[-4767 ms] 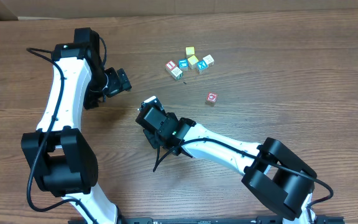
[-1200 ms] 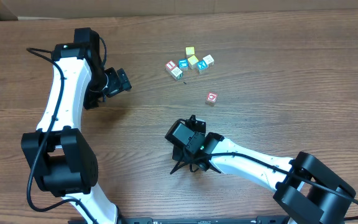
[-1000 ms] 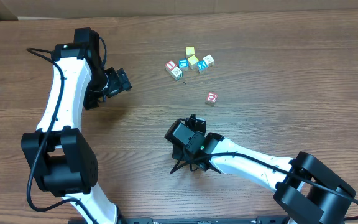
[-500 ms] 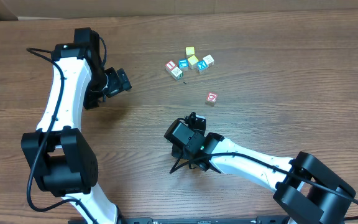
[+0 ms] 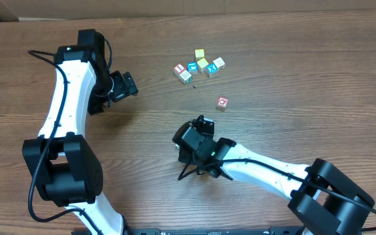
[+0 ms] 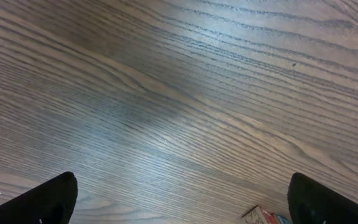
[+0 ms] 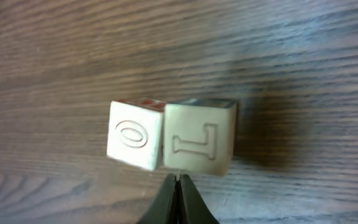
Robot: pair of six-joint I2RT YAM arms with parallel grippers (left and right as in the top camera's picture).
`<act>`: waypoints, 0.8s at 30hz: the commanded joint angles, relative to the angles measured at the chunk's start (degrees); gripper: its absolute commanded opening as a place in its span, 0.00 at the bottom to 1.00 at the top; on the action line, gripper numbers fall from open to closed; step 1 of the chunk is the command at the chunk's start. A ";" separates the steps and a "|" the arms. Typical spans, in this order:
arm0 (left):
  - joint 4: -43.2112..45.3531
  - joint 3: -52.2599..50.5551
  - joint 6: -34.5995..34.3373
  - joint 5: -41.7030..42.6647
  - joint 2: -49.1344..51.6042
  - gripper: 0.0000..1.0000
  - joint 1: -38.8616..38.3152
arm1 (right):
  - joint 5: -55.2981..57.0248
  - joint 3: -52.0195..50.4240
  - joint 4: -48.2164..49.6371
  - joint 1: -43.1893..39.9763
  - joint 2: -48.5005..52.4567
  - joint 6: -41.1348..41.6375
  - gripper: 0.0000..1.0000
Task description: Flip 3 blocks
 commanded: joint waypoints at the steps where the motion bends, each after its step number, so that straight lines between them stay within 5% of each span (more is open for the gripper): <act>1: 0.04 1.05 0.70 -0.59 -1.16 1.00 -0.39 | -6.60 3.28 0.79 -2.23 -5.09 -6.56 0.04; 14: 0.07 1.05 0.70 -0.59 -1.16 1.00 -0.39 | -12.81 12.50 -0.09 -2.25 5.29 -29.33 0.04; 24: 0.04 1.05 0.70 -0.59 -1.16 1.00 -0.39 | -11.02 14.32 0.07 -0.63 10.05 -31.61 0.04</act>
